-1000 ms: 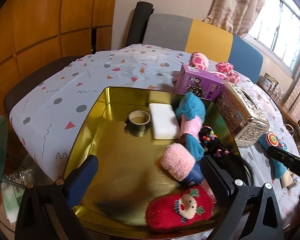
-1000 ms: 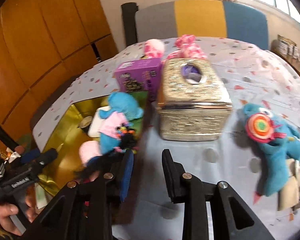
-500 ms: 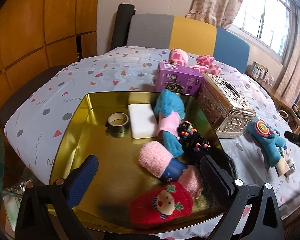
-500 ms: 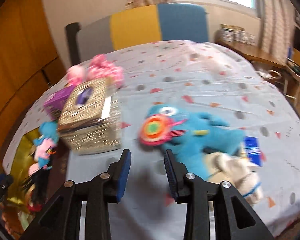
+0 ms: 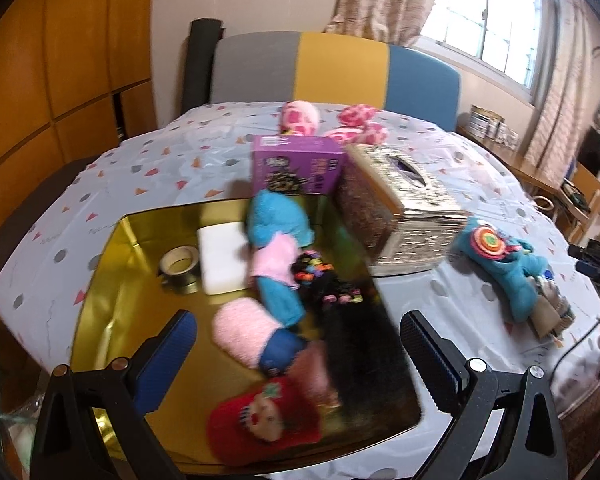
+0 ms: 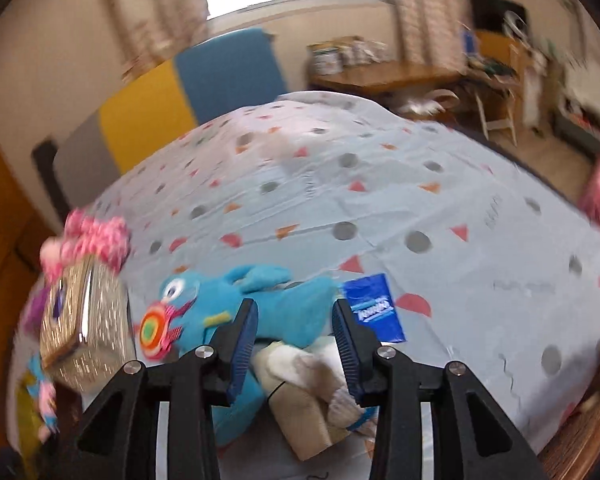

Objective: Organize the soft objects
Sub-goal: 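Grasp the blue plush monster by its body with the left gripper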

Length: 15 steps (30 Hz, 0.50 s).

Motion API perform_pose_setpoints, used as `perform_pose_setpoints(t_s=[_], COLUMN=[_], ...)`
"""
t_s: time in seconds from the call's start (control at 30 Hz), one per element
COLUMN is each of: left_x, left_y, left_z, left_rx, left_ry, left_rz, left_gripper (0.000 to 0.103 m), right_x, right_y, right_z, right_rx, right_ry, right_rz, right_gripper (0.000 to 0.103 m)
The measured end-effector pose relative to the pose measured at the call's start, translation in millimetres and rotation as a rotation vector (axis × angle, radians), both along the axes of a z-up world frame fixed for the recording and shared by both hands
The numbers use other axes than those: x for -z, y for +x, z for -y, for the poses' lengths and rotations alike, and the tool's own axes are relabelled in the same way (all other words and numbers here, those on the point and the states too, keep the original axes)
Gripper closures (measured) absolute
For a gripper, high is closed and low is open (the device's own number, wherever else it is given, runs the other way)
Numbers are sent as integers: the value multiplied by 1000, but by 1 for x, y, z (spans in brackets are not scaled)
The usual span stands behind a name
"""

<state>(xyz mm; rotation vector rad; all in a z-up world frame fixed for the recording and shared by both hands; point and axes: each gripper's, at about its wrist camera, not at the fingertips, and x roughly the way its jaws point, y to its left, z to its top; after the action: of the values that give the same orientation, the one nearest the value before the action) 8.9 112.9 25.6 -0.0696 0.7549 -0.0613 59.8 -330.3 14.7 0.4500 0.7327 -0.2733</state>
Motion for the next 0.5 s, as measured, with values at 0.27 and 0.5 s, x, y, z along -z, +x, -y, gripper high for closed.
perform_pose_setpoints(t_s=[0.27, 0.5], left_x=[-4, 5], left_y=[17, 35], left_z=[57, 119], left_rx=[160, 325], left_ry=[-31, -59], left_rz=[-29, -87], left_gripper=[1, 4], right_x=[6, 12], right_y=[-10, -21], right_z=[30, 52], right_rx=[104, 198], right_ry=[136, 240], right_rz=[28, 52], right_gripper=[64, 63])
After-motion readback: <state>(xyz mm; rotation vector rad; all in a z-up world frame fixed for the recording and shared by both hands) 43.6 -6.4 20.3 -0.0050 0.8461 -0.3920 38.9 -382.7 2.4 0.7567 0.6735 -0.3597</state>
